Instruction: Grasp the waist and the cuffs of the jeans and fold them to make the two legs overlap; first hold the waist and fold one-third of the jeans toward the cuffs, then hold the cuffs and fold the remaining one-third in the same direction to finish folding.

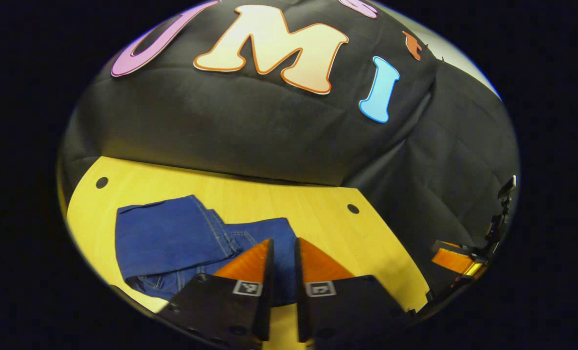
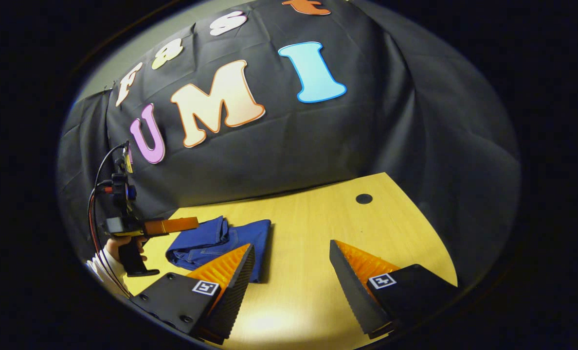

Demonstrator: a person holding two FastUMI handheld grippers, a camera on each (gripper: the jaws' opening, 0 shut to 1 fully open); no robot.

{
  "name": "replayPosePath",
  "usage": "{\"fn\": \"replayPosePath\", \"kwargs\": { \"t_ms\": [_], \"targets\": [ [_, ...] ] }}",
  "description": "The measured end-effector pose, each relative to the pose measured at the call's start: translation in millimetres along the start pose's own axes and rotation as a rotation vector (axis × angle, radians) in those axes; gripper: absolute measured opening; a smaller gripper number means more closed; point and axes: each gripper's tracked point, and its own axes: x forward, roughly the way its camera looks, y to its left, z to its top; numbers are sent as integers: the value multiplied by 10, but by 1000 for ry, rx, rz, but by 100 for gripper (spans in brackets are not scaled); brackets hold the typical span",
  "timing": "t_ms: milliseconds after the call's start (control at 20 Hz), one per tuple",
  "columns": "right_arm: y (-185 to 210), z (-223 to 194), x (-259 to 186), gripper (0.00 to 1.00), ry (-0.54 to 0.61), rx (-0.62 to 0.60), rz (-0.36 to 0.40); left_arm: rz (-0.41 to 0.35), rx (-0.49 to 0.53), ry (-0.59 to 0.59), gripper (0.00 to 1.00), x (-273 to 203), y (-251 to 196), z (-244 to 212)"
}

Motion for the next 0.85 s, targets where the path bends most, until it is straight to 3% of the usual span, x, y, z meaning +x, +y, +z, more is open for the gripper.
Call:
{"fn": "replayPosePath", "kwargs": {
  "t_ms": [200, 300, 350, 400, 550, 850],
  "targets": [
    [193, 17, -25, 96, -16, 6, 50, 177, 36, -88, 98, -602, 340, 120],
    [270, 25, -51, 95, -29, 3, 59, 233, 60, -114, 95, -905, 493, 144],
    [310, 37, -57, 88, -40, -1, 59, 245, 67, -124, 96, -1054, 554, 151],
    [333, 53, -72, 95, -53, -6, 54, 257, 70, -132, 96, -1197, 622, 135],
    [379, 99, -99, 96, -105, -10, 14, 273, 76, -105, 96, -1565, 775, -66],
    [478, 43, -193, 98, -119, -20, -39, 194, 101, -27, 96, -1866, 812, -535]
  ]
}}
